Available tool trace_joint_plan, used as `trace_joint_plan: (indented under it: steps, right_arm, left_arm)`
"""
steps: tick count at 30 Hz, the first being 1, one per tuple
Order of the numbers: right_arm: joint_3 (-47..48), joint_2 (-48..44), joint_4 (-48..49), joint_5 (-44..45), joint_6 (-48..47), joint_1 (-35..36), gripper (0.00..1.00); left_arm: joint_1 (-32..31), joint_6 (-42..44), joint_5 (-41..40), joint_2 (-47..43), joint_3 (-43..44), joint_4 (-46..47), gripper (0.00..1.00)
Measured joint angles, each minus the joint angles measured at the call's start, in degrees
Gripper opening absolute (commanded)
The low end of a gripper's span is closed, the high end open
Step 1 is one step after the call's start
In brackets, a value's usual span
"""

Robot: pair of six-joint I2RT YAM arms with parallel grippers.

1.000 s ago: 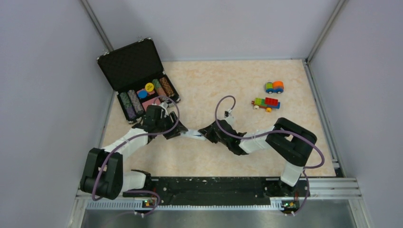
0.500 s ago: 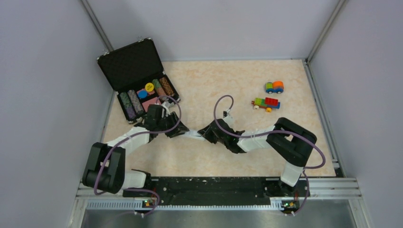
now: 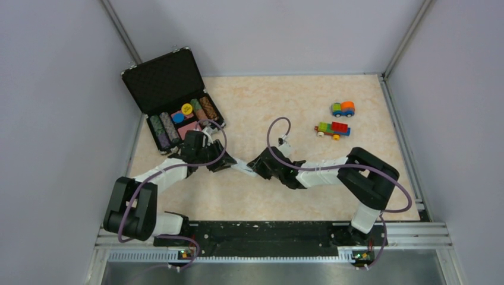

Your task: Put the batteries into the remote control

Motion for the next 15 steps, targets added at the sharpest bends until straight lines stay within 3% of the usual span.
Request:
trace_joint_plan:
  steps: [15]
  right_arm:
    - [1.51,-3.98,-11.34,-0.76,-1.62,0.39,0.37]
  left_arm:
    - [0.00,-0.04,-0.26,1.01,1.01,-0.04,0.44]
